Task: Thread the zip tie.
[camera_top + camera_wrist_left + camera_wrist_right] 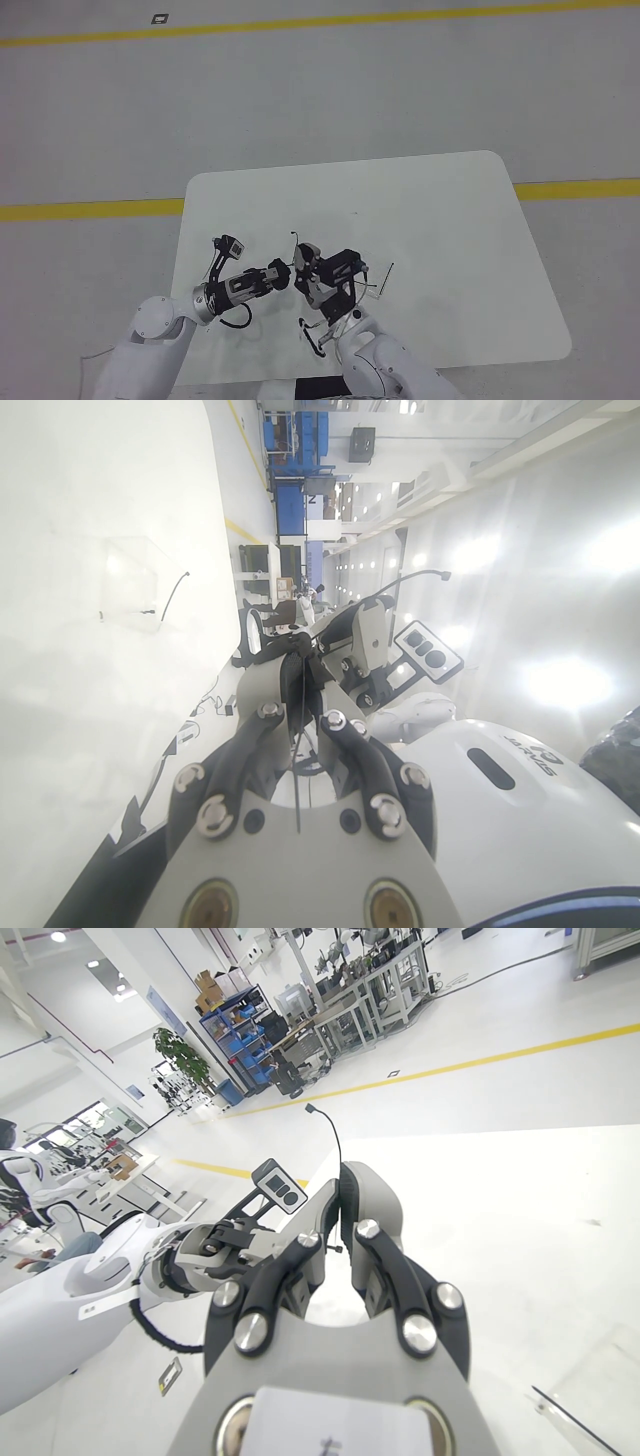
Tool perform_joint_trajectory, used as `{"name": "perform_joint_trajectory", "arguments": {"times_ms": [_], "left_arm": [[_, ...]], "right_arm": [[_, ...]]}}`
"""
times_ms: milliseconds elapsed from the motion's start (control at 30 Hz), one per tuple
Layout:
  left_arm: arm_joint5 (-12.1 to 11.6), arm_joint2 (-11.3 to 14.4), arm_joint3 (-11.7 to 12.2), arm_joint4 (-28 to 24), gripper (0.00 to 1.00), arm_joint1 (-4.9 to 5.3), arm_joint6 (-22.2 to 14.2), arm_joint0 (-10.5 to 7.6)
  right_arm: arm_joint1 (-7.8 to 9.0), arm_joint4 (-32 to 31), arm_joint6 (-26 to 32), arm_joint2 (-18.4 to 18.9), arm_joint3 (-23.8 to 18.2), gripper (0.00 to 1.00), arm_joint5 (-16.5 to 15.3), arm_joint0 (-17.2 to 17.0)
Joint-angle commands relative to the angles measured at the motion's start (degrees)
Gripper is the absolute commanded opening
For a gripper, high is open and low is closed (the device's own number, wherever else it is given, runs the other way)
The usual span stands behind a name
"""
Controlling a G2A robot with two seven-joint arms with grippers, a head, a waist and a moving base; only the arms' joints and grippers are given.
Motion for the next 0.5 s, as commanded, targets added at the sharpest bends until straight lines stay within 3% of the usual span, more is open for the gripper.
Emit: {"name": "perform_joint_trajectory", "arguments": {"times_ms": [0, 467], "left_arm": [[0.0, 0.0, 0.0, 0.0, 0.0, 0.0, 0.0, 0.0], [0.0, 0.0, 0.0, 0.0, 0.0, 0.0, 0.0, 0.0]], "right_arm": [[0.27, 0.3, -0.2, -0.3, -0.1, 0.0, 0.4, 0.2], [1.29, 1.4, -1.0, -1.4, 0.0, 0.0, 1.5, 0.9]]}}
